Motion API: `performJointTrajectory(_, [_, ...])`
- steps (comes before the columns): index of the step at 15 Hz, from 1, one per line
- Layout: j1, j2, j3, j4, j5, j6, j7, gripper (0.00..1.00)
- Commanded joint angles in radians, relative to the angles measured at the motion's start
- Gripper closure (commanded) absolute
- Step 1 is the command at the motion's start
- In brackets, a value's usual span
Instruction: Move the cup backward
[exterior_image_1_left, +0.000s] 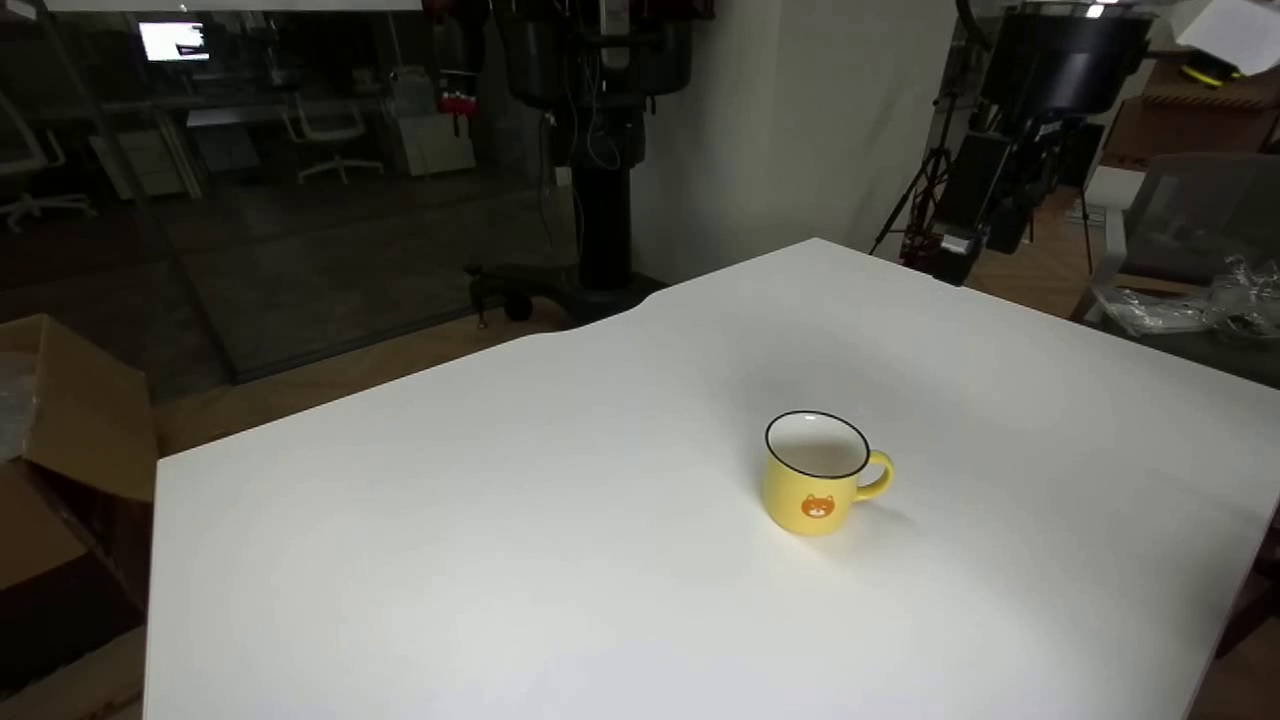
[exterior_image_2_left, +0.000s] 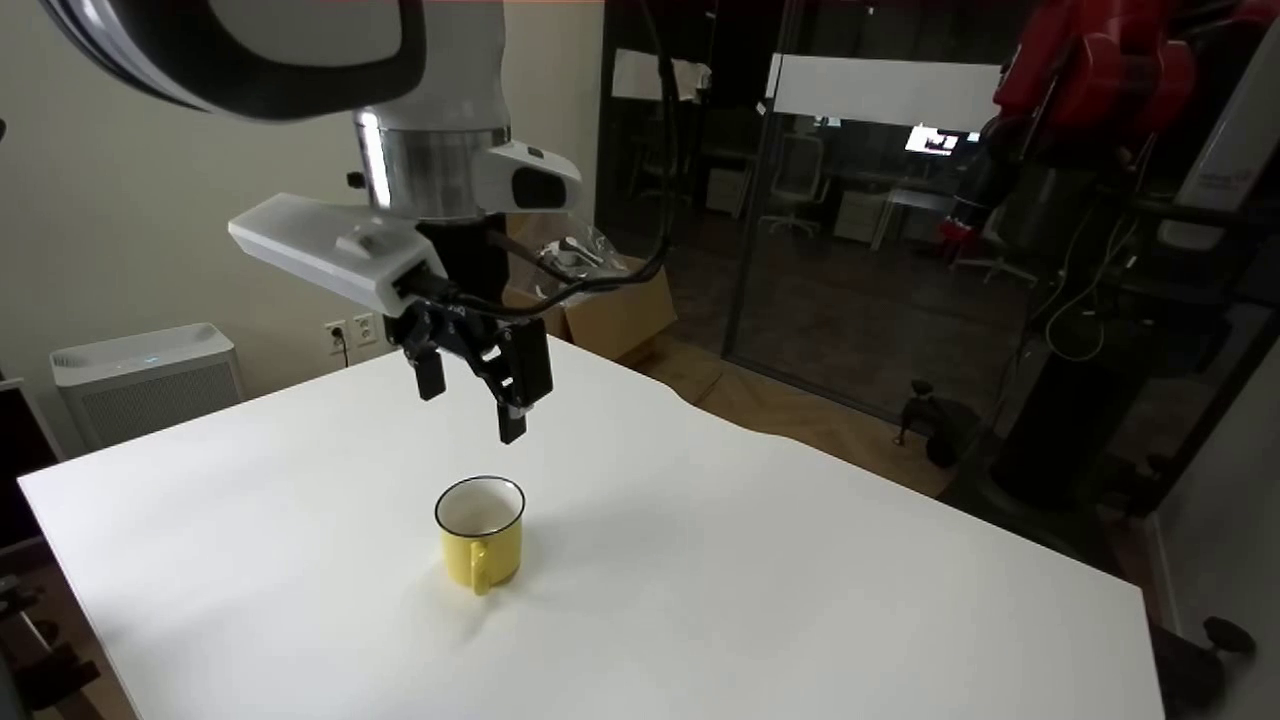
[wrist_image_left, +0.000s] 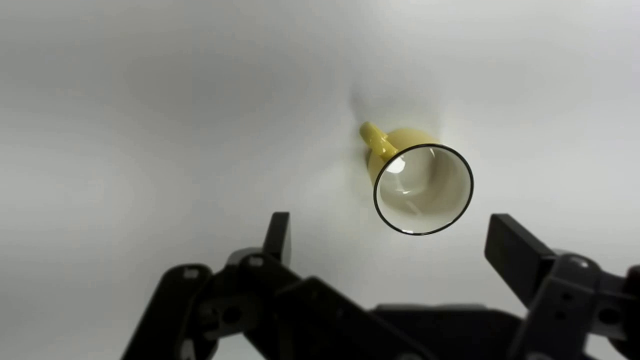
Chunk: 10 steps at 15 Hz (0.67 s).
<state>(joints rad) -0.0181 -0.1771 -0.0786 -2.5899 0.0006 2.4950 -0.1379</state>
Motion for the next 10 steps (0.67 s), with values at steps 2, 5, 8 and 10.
performJointTrajectory(2, [-0.033,-0.019,0.047,-0.036,-0.143,0.081,0.122,0.0])
performJointTrajectory(5, [-0.04,0.084,0.051,0.0,-0.173,0.116,0.156,0.0])
performJointTrajectory(8, [-0.033,0.187,0.041,0.033,-0.156,0.14,0.132,0.0])
performJointTrajectory(10, [-0.024,0.255,0.039,0.058,-0.105,0.138,0.094,0.0])
